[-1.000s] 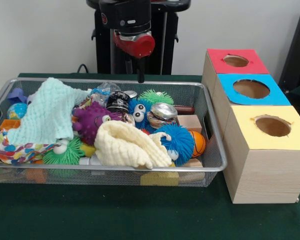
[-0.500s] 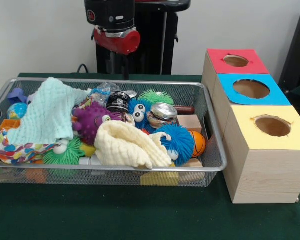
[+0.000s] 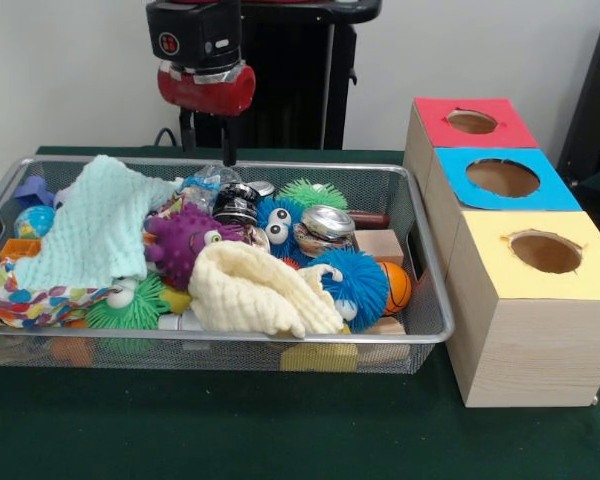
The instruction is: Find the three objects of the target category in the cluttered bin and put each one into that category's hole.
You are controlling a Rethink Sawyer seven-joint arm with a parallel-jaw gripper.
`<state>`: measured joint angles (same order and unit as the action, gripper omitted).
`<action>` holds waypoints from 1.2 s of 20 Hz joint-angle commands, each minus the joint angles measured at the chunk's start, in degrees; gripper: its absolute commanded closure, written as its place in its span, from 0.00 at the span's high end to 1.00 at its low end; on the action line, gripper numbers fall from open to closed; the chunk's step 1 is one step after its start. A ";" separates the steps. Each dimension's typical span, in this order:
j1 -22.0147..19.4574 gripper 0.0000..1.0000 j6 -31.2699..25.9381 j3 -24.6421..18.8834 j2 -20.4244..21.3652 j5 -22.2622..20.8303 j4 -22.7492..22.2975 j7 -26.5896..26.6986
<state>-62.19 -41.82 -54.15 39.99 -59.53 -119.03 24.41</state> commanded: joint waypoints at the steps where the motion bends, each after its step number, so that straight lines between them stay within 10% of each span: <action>1: 0.49 1.00 -2.76 0.61 -4.21 -6.43 4.30 16.30; 24: 2.31 1.00 -3.74 5.37 -4.98 -13.30 4.54 17.88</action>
<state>-61.48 -41.82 -52.41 37.13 -67.42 -119.02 29.33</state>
